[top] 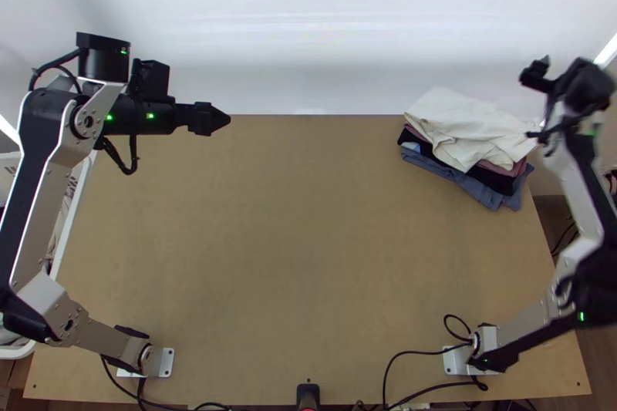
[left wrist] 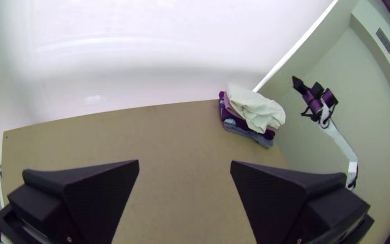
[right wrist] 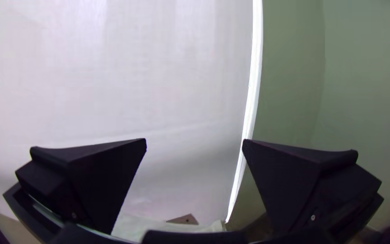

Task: Fold the t-shirt

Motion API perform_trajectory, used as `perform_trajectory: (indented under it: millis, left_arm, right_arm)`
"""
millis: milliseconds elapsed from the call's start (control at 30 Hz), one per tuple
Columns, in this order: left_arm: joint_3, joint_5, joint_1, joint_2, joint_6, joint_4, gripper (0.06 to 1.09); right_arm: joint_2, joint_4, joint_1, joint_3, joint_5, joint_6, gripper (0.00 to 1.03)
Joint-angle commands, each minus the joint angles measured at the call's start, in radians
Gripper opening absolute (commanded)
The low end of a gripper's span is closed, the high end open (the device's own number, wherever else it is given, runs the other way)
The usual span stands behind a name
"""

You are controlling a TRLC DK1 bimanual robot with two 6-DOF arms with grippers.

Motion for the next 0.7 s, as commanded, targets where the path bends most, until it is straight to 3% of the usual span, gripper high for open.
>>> perform_trajectory:
  millis: [0, 200, 433, 667]
  left_arm:
    - [0.027, 0.002, 0.004, -0.052, -0.025, 0.000, 1.04]
    - [0.010, 0.002, 0.015, -0.084, -0.028, -0.014, 1.04]
    - [-0.016, 0.002, 0.027, -0.115, -0.036, -0.016, 1.04]
    - [-0.037, 0.002, 0.047, -0.129, -0.031, -0.013, 1.04]
  right_arm:
    - [0.113, 0.124, 0.004, -0.078, 0.045, -0.075, 0.99]
    - [0.140, 0.197, 0.002, -0.248, 0.054, -0.121, 0.99]
    - [-0.093, 0.266, 0.007, -0.592, 0.012, -0.192, 0.99]
    - [-0.266, 0.255, -0.021, -0.547, 0.002, -0.190, 0.99]
